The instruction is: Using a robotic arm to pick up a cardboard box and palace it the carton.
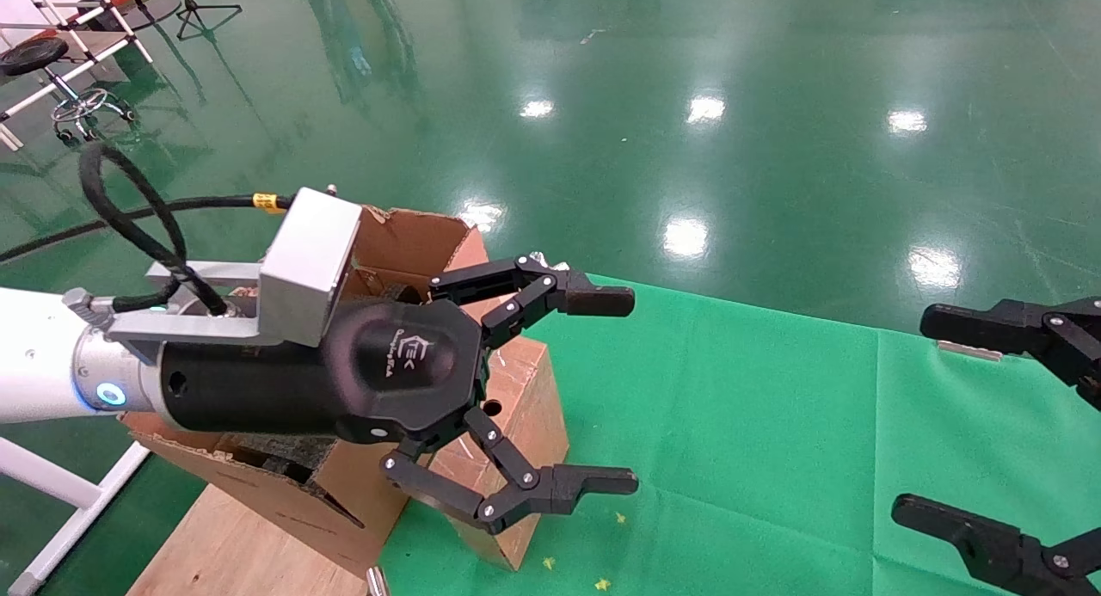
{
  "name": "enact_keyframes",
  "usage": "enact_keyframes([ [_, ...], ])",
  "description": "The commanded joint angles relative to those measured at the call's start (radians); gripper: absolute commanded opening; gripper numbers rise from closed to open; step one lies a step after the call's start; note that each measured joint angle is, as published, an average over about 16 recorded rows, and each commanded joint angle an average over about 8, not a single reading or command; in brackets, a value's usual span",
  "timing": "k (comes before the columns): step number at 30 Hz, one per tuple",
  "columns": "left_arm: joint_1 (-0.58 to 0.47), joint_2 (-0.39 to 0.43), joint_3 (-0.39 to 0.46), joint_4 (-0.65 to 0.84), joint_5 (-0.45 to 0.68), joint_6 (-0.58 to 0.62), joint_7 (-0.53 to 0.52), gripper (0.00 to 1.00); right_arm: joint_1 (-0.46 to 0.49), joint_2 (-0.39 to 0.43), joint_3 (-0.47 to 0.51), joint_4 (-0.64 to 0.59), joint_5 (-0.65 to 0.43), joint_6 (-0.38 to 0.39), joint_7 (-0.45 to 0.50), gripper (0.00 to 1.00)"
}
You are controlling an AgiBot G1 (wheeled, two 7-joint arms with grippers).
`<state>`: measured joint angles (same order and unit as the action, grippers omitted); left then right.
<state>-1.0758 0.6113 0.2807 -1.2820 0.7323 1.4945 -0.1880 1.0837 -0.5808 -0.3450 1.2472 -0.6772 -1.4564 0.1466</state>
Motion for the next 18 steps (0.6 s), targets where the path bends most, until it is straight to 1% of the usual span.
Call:
enact_keyframes([
  [1,0.000,0.000,0.000,0.000,0.000,0.000,0.000,1.00,0.000,0.000,0.000,0.000,0.000,0.000,0.000,1.00],
  [14,0.000,0.000,0.000,0.000,0.000,0.000,0.000,1.00,0.000,0.000,0.000,0.000,0.000,0.000,0.000,1.00],
  [15,0.000,0.000,0.000,0.000,0.001,0.000,0.000,1.00,0.000,0.000,0.000,0.000,0.000,0.000,0.000,0.95],
  [18,-0.002,-0.003,0.001,-0.002,0.010,-0.003,0.004,1.00,0.000,0.000,0.000,0.000,0.000,0.000,0.000,0.59],
])
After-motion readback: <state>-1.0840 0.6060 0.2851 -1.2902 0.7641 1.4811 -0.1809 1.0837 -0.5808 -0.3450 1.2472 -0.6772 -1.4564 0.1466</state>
